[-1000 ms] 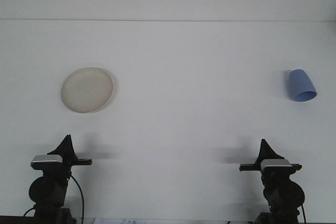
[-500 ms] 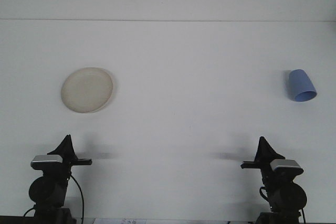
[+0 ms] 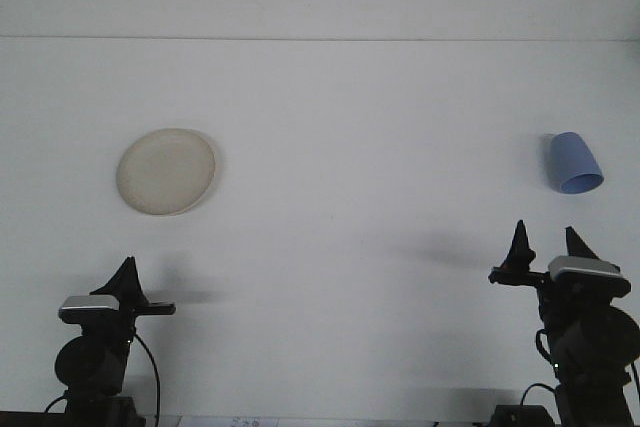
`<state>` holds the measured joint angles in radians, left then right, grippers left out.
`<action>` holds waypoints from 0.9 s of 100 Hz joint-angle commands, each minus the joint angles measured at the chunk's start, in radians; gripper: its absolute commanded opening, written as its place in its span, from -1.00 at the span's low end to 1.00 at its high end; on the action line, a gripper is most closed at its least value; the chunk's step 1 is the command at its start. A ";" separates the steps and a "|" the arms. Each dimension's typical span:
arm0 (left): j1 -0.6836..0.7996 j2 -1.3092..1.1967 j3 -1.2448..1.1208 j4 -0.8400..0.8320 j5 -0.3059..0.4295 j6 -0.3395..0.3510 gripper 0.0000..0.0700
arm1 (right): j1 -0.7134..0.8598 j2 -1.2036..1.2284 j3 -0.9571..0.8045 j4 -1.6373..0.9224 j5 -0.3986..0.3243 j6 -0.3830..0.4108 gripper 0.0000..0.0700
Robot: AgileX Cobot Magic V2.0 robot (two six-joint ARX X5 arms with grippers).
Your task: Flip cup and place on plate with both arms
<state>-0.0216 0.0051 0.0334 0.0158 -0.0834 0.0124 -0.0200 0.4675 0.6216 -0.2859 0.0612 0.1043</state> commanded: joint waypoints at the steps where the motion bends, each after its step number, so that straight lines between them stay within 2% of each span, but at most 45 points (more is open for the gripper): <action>1: 0.002 -0.002 -0.019 0.013 -0.005 -0.002 -0.96 | -0.003 0.055 0.015 0.008 0.027 -0.109 0.47; 11: 0.002 -0.002 -0.019 0.013 -0.005 -0.002 -0.96 | -0.032 0.157 0.020 0.046 0.050 -0.158 0.47; 27: 0.002 -0.002 -0.019 0.013 -0.005 -0.002 -0.96 | -0.165 0.328 0.020 0.143 0.031 -0.192 0.47; 56: 0.002 -0.002 -0.019 0.013 -0.005 -0.002 -0.96 | -0.495 0.598 0.020 0.280 -0.225 -0.298 0.46; 78: 0.002 -0.002 -0.019 0.013 -0.005 -0.002 -0.96 | -0.600 0.811 0.044 0.472 -0.359 -0.322 0.46; 90: 0.002 -0.002 -0.019 0.013 -0.005 -0.002 -0.96 | -0.612 0.946 0.103 0.549 -0.380 -0.325 0.46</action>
<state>-0.0216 0.0051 0.0334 0.0158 -0.0834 0.0124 -0.6231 1.3483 0.6838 0.2295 -0.3134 -0.2070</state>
